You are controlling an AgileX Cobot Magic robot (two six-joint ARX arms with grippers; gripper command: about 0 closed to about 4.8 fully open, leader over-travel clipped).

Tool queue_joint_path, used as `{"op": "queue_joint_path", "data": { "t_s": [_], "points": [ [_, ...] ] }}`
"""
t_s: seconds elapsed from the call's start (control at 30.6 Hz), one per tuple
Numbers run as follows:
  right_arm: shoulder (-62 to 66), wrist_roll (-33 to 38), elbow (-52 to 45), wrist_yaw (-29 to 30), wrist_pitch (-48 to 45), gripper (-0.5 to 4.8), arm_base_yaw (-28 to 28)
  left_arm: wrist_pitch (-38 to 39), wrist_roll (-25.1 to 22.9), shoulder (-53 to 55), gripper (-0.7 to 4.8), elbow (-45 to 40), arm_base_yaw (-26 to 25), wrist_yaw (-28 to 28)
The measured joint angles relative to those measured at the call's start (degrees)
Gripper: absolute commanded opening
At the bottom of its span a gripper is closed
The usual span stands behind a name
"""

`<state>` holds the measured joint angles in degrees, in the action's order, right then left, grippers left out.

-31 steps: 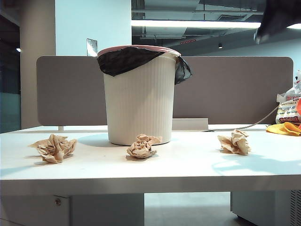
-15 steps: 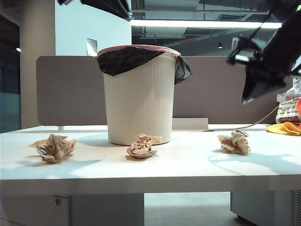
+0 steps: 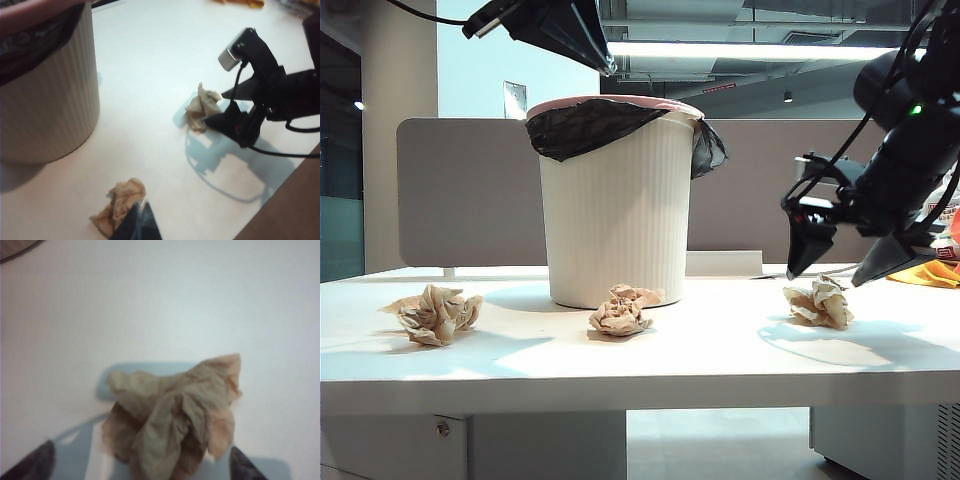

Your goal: Pick up all the trash on the table and put it in the trash can.

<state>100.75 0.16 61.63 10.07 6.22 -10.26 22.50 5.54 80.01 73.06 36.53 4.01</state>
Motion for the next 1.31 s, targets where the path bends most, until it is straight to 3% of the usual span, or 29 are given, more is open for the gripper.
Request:
{"op": "queue_joint_path", "data": {
  "t_s": [0.2,0.23,0.26,0.36,0.39,0.59,0.82,0.95,1.08,1.31],
  "points": [
    [3.50,0.20,0.11,-4.50,-4.28,4.79,-0.66,3.06,-0.83,-0.02,-0.05,0.00,-0.20,-0.04],
    [4.04,0.17,0.11,-4.96,-4.20,4.47,-0.61,3.80,-0.85,-0.02,-0.06,0.00,-0.20,-0.04],
    [4.48,0.17,0.11,-5.40,-4.11,3.75,-0.55,4.85,-0.85,-0.02,-0.06,0.00,-0.20,-0.04],
    [5.46,0.28,0.11,-5.97,-2.78,0.27,-0.55,6.88,-0.85,-0.02,-0.06,0.00,-0.20,-0.04],
    [5.46,0.26,0.11,-5.95,-2.14,-0.03,-0.55,7.17,-0.85,-0.02,-0.06,0.00,-0.20,-0.02],
    [2.36,0.13,-0.02,-5.49,-0.17,-0.02,-0.87,7.26,-0.90,-0.07,-0.06,0.00,-0.20,-0.15],
    [-12.22,0.02,3.32,-3.50,1.25,-0.02,-1.84,5.18,-1.01,-0.74,-0.06,1.09,-0.22,-0.85],
    [-17.68,-0.46,11.30,0.76,3.45,-0.02,-1.90,4.87,-2.45,-0.90,-0.05,6.64,-0.35,-4.63],
    [-16.83,-2.69,24.37,1.16,7.15,-0.02,-3.23,4.26,-5.11,-0.96,-0.06,13.68,-1.99,-7.04],
    [-7.06,-2.93,46.53,1.60,8.44,-0.02,-6.97,2.10,-5.38,-1.16,-0.05,23.32,-9.55,-5.86]
  ]
}}
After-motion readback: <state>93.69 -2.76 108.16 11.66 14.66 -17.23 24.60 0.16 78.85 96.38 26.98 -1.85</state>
